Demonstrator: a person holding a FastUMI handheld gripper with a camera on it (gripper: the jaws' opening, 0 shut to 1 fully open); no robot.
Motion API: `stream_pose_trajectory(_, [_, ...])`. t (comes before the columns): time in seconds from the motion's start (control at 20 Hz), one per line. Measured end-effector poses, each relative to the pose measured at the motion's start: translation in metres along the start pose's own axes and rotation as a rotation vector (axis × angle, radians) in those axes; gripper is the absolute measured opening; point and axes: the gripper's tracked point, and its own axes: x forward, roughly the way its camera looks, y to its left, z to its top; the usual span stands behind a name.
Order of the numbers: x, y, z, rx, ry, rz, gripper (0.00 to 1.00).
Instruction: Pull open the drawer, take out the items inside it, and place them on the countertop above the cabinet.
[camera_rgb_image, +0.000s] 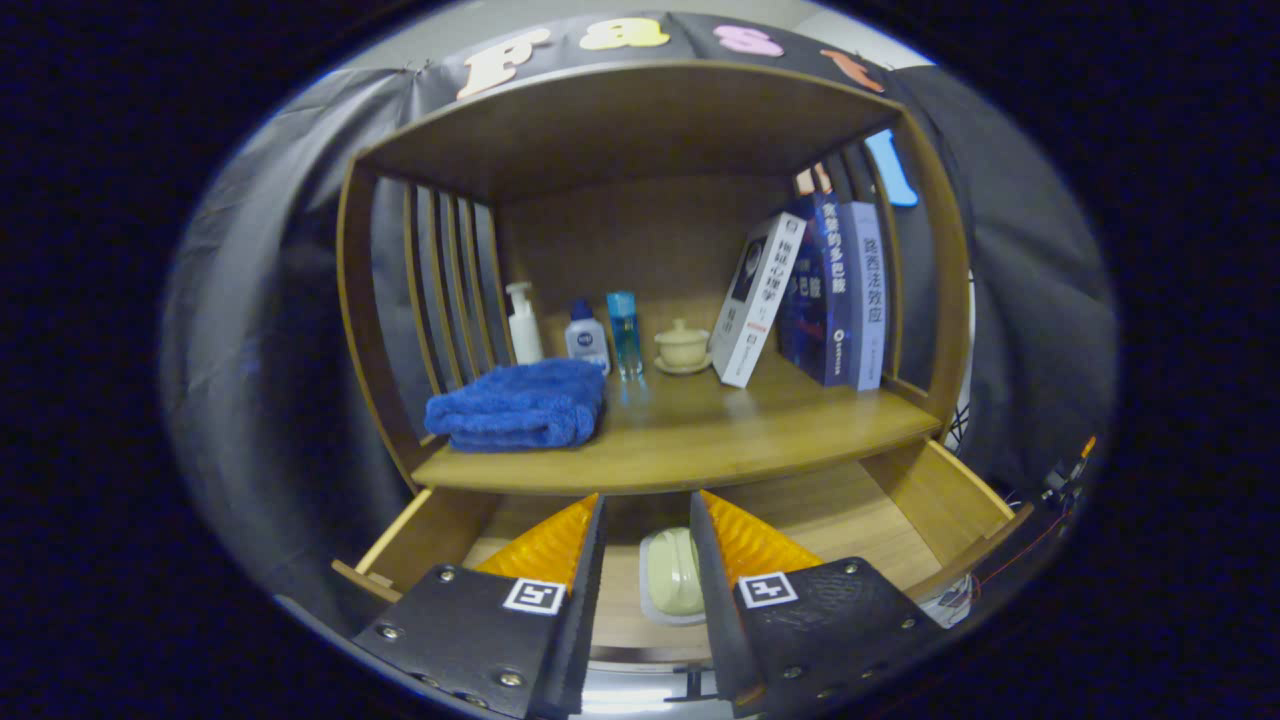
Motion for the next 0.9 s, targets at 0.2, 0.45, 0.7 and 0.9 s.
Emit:
stream_pose_trajectory(0.2, [0.030,-0.011,-0.028,-0.026,0.174,-0.046,0.49])
stream_pose_trajectory(0.45, [0.053,-0.017,-0.054,0.016,0.326,-0.051,0.49])
stream_pose_trajectory(0.7, [0.068,-0.020,-0.086,0.010,0.449,-0.044,0.49])
stream_pose_trajectory(0.9, [0.065,-0.017,-0.107,-0.023,0.541,-0.019,0.24])
